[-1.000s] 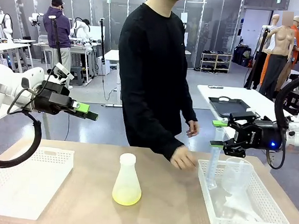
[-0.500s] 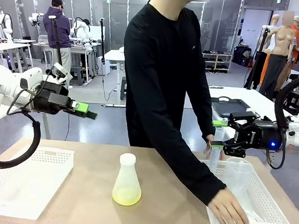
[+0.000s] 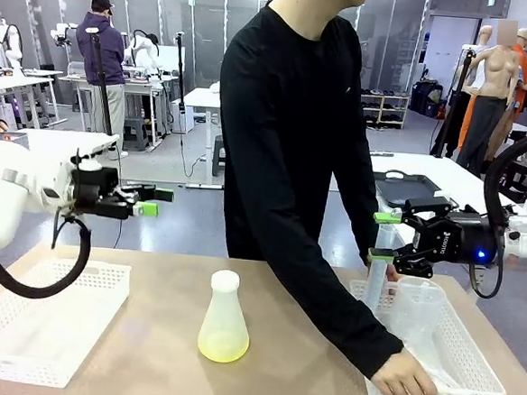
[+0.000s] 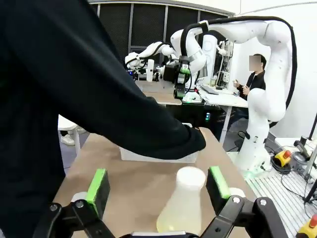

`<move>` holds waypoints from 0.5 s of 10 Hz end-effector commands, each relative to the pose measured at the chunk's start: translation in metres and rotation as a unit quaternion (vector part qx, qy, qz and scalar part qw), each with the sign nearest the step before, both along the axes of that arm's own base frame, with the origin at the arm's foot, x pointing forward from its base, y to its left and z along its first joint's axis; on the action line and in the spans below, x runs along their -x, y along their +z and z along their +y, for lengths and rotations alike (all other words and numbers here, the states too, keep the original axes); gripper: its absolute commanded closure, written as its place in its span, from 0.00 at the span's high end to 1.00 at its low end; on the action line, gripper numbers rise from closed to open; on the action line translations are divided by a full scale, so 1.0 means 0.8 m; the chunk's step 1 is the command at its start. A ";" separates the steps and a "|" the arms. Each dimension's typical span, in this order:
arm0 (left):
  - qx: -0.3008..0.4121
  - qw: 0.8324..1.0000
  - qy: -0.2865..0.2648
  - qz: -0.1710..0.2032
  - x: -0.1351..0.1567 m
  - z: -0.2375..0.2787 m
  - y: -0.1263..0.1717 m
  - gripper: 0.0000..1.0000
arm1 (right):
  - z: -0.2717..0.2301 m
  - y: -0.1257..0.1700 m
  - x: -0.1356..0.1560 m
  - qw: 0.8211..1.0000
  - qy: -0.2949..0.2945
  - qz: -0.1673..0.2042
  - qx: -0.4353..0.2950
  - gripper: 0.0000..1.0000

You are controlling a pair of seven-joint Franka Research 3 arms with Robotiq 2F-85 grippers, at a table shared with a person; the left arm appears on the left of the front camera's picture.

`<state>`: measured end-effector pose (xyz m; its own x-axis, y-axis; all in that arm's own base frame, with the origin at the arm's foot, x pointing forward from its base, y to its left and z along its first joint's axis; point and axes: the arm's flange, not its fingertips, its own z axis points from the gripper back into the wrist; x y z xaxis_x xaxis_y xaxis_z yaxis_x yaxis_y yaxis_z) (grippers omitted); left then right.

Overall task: Prepare the solutions needed for the experiment.
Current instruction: When the human places the Big flask in the center of the table, pick up the Big flask and place it in the left Organizing basket.

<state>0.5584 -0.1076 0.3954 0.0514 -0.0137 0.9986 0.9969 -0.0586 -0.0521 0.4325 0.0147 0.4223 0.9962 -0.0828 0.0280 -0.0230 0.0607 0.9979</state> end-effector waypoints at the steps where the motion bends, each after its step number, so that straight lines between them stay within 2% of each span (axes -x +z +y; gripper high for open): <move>1: -0.003 1.000 0.001 0.001 0.008 -0.001 0.027 1.00 | 0.000 0.001 0.000 1.000 0.001 -0.004 -0.003 0.70; 4: -0.003 1.000 0.001 0.001 0.008 -0.001 0.027 1.00 | 0.000 0.001 0.000 1.000 0.001 -0.004 -0.003 0.70; 5: 0.000 1.000 0.000 -0.004 0.001 -0.001 0.014 1.00 | 0.000 0.001 0.000 1.000 0.001 -0.004 -0.003 0.70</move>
<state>0.5563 -0.1080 0.4150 0.0387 -0.0144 0.9991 0.9975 -0.0594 -0.0395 0.4325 0.0145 0.4222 0.9961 -0.0834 0.0279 -0.0228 0.0608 0.9979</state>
